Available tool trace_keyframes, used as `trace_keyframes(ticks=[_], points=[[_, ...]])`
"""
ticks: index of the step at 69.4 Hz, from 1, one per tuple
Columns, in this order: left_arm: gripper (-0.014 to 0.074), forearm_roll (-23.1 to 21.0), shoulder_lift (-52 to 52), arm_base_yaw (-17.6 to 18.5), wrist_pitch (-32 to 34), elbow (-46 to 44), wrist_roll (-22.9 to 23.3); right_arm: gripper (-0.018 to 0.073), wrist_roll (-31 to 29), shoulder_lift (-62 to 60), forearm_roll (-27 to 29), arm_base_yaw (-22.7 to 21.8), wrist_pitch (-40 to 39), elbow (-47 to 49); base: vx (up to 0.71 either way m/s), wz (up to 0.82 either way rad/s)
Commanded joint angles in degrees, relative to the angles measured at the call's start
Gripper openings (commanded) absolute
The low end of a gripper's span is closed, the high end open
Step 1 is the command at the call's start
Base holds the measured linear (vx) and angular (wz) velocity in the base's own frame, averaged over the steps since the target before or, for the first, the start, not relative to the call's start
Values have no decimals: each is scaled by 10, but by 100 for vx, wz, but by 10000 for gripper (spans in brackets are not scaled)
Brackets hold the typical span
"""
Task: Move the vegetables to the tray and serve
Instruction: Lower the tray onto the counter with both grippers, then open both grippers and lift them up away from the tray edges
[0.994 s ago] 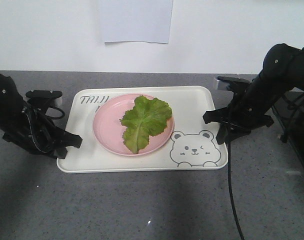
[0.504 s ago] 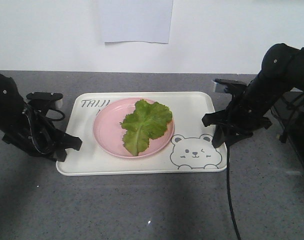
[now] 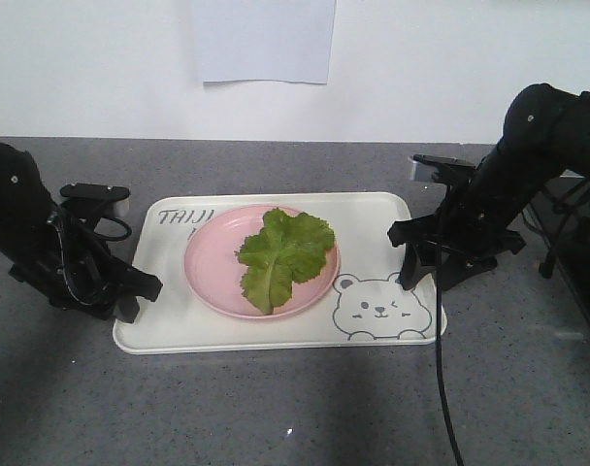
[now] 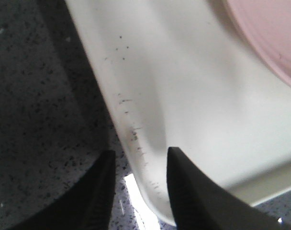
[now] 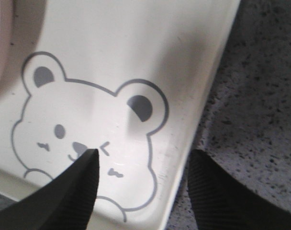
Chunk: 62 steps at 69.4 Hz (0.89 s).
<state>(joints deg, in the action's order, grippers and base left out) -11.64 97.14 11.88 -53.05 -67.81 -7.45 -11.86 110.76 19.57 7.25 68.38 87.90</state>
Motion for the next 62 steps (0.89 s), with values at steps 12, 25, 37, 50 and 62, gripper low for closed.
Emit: trace_keyframes(ticks=[12,25,37,50,62], points=[[386,-11,-24,4,0,-15,-3,412,16,-39,-18,1,-8,15,0,0],[384,-12,-30,4,-1,-17,-3,386,17,-77,-19,1,-43,25,0,0],[376,-13,-49,4,1,-17,-2,286,13,-136,-18,1,-96,37,0,0],[328,-13,-94,4,22,-17,-2,80,-33,-210,-5,1,-157,37,0,0],[205,-13,-163,4,66,-17,-3,-10,-98,-272,41,1,-169,34,0,0]])
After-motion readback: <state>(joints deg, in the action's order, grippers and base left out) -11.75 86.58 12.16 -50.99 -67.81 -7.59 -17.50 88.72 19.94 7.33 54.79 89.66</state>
